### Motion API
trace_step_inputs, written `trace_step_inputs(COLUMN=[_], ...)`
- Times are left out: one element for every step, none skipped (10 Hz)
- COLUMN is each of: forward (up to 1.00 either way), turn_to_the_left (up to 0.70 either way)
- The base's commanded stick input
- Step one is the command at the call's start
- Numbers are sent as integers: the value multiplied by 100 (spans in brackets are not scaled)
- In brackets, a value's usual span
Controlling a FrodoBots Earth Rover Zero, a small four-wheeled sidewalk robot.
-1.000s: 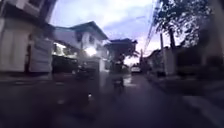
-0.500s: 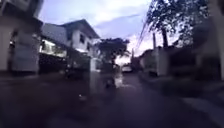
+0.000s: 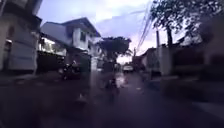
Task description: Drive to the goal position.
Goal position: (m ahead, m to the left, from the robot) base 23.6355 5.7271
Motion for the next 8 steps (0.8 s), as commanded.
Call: trace_step_inputs(forward=[70,70,70,70,70,70,70,70], turn_to_the_left=[-35,-34,-14,0,0,0,0,0])
